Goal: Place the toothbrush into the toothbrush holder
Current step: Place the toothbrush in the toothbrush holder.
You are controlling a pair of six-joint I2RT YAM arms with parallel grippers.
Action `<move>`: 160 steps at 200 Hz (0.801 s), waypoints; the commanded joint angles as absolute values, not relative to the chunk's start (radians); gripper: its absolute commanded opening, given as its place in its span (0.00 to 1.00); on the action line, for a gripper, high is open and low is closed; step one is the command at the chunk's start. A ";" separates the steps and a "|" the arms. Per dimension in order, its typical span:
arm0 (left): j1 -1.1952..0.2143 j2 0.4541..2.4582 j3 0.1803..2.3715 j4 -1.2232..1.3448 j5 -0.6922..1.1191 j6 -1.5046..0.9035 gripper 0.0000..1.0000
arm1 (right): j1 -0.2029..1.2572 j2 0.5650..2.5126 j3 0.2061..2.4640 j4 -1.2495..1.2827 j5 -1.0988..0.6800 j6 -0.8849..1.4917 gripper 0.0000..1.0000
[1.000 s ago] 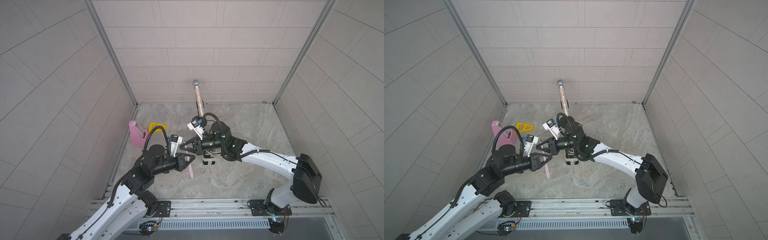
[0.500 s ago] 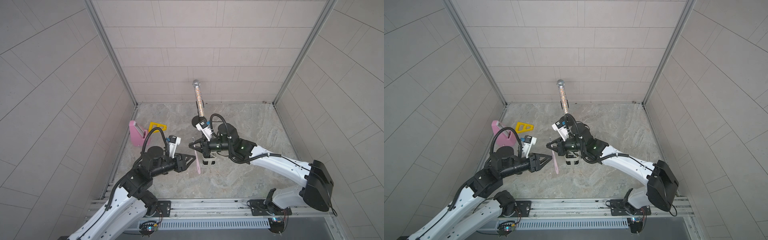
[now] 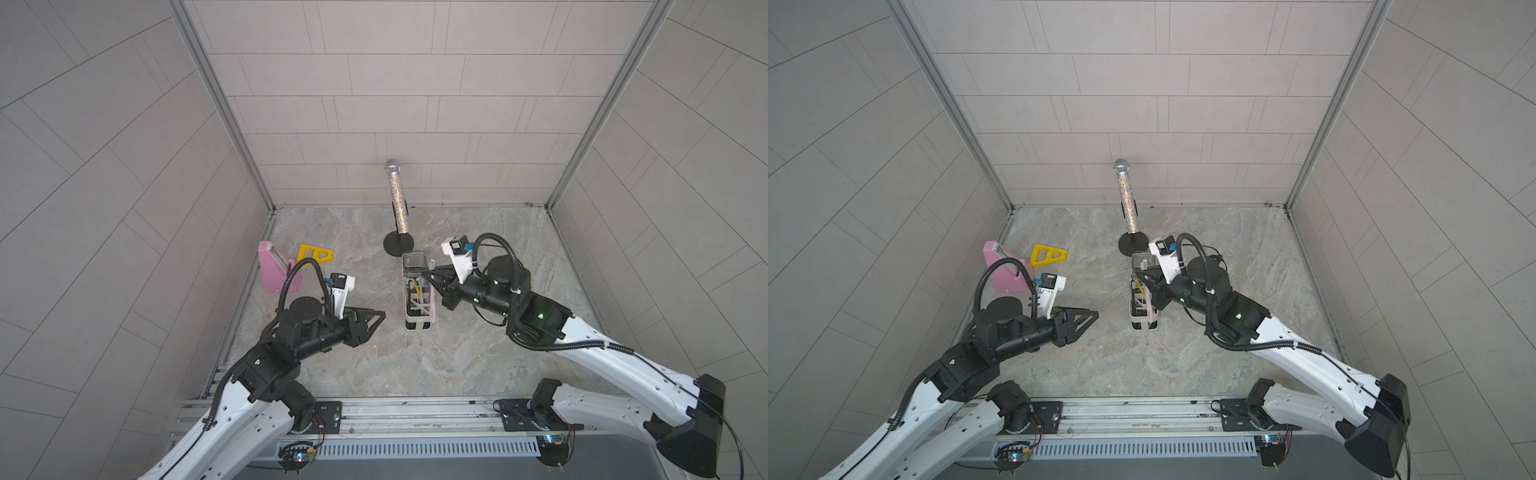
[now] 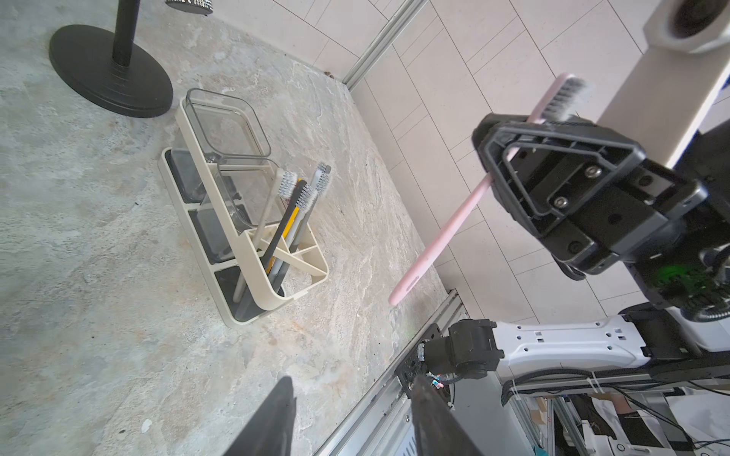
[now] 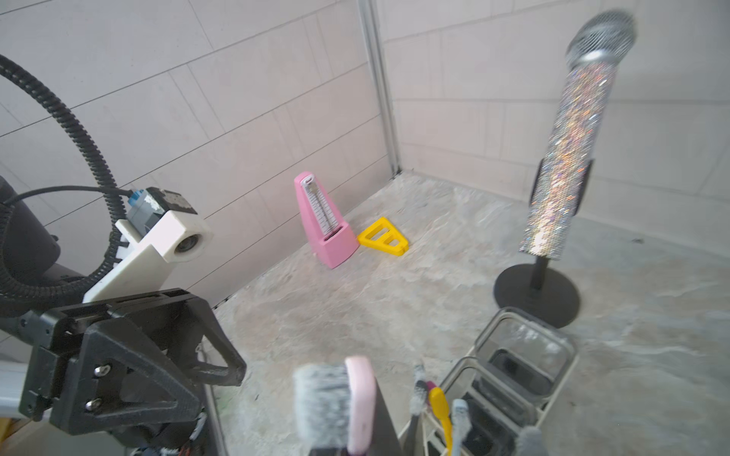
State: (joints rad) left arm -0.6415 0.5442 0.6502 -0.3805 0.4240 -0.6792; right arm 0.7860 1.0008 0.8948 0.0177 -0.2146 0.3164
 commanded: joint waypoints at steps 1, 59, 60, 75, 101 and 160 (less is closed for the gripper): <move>-0.642 0.545 0.654 -0.371 0.407 -0.659 0.51 | 0.778 0.959 0.818 0.126 -0.067 0.244 0.03; -0.641 0.555 0.650 -0.368 0.391 -0.659 0.51 | 0.776 0.998 0.676 0.433 -0.046 0.231 0.02; -0.641 0.555 0.650 -0.368 0.390 -0.660 0.51 | 0.776 1.000 0.675 0.437 -0.046 0.232 0.02; -0.641 0.558 0.649 -0.365 0.388 -0.659 0.51 | 0.776 1.028 0.668 0.488 -0.053 0.238 0.02; -0.641 0.567 0.651 -0.356 0.386 -0.660 0.51 | 0.776 1.077 0.666 0.547 -0.069 0.241 0.02; -0.641 0.568 0.648 -0.344 0.388 -0.661 0.51 | 0.776 1.158 0.651 0.645 -0.061 0.233 0.02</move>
State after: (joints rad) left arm -0.6415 0.5774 0.6502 -0.3714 0.3954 -0.6792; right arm 0.7776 1.1347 0.6628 0.5476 -0.0692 0.2459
